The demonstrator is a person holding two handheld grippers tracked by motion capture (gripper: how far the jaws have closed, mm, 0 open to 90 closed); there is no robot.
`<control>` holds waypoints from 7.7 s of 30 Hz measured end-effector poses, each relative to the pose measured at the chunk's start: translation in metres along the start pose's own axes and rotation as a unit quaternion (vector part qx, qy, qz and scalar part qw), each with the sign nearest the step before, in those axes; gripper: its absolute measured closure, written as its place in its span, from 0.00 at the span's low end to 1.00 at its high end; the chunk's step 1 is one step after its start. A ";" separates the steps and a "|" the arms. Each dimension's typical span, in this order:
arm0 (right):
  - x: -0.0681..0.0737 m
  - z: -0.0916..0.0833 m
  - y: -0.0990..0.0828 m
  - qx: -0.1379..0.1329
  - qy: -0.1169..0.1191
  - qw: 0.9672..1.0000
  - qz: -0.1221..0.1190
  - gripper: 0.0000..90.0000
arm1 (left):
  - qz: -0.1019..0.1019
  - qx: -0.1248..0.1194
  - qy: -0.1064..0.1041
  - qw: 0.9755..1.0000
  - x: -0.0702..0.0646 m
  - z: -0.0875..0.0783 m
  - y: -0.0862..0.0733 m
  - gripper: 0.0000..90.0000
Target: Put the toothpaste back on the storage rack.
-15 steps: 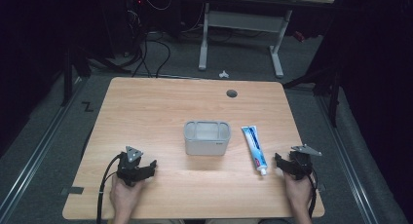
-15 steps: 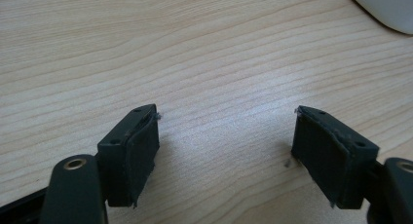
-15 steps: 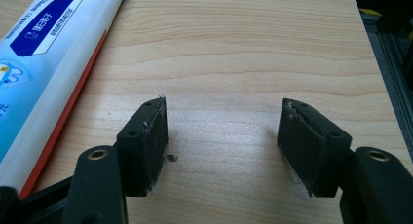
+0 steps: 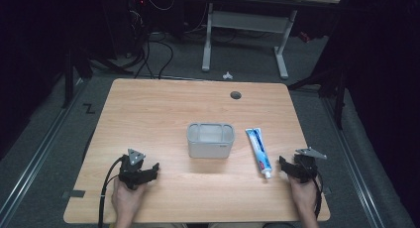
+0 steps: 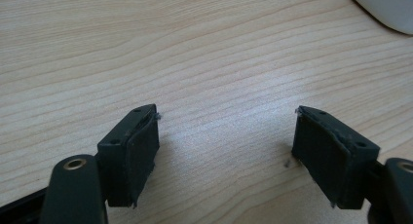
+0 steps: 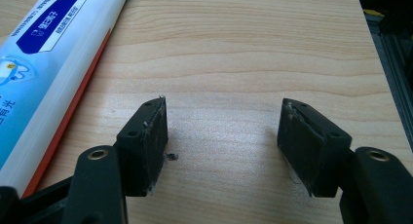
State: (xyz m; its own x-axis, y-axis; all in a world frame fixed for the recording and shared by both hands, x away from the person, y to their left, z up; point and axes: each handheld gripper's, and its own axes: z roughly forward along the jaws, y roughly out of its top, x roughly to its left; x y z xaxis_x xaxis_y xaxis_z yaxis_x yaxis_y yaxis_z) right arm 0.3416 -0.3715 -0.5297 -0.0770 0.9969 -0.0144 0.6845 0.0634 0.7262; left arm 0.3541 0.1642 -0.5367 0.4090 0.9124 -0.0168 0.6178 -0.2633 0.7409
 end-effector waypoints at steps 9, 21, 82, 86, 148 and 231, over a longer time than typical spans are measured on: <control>0.000 0.000 0.000 0.000 0.002 1.000 -0.002 0.40 | 0.001 0.001 0.000 1.000 0.000 0.000 0.000 0.28; 0.001 0.000 0.000 -0.004 0.002 1.000 -0.005 0.44 | 0.001 0.001 0.000 1.000 0.000 0.000 0.000 0.28; 0.043 -0.040 0.038 0.019 0.093 0.993 -0.071 0.53 | 0.000 0.000 -0.001 1.000 0.000 0.000 0.000 0.28; 0.046 -0.039 0.046 0.025 0.095 0.992 -0.075 0.53 | 0.000 0.000 -0.001 1.000 0.000 0.000 0.000 0.28; 0.090 0.059 0.124 0.250 0.058 0.958 -0.124 0.41 | 0.001 0.000 -0.003 1.000 0.000 0.000 0.000 0.28; 0.067 -0.027 0.134 0.072 0.199 0.967 -0.144 0.83 | 0.002 0.001 -0.002 1.000 0.000 0.000 0.000 0.28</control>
State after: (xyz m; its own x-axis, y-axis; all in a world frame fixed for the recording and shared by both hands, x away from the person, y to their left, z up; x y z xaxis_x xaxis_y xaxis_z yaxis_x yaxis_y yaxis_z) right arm 0.4087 -0.2976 -0.4145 -0.5335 0.8415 0.0848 0.6844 0.3706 0.6279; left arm 0.3544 0.1641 -0.5366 0.4143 0.9100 -0.0169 0.6173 -0.2673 0.7399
